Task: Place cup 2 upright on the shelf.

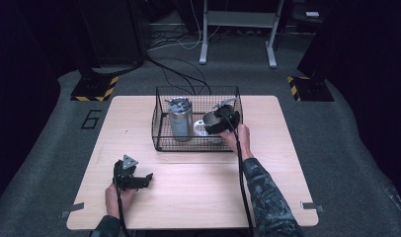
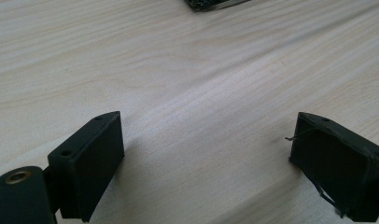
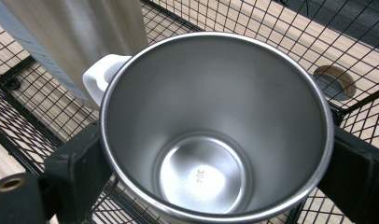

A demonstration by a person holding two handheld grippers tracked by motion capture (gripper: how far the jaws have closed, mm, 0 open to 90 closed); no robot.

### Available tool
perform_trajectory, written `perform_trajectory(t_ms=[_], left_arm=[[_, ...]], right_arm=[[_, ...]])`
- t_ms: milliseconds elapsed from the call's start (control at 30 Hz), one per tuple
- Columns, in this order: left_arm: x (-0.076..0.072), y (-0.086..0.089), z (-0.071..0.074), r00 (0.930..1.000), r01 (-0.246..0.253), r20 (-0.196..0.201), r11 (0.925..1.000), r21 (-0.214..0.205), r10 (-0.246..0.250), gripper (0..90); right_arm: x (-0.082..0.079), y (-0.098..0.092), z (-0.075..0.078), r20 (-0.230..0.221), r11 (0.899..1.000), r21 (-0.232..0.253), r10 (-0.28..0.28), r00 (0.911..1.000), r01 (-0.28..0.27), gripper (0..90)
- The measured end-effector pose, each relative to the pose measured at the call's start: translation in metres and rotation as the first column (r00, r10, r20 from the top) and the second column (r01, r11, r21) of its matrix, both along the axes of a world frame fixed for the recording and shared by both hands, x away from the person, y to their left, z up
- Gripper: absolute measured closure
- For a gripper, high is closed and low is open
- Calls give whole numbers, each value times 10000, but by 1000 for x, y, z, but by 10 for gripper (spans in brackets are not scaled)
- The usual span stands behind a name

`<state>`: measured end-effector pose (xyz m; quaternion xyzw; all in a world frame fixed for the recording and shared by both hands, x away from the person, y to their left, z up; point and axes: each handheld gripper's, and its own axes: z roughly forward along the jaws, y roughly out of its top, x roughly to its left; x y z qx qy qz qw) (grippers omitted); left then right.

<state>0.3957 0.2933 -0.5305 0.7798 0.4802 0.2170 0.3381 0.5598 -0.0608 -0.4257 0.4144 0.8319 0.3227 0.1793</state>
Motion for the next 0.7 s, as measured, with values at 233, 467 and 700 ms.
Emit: perform_trajectory(t_ms=[233,467,700], left_arm=[[0,0,0,10000,3,4,10000,-1,-3,94],[0,0,0,10000,9,3,10000,-6,-9,95],[0,0,0,10000,9,1,10000,-6,-9,96]], right_arm=[[1,-1,-2,-98,9998,-111,-144,9998,143,68],[3,0,-4,-209,9996,-174,-206,9996,202,67],[5,0,-6,-392,9995,-221,-218,9990,209,66]])
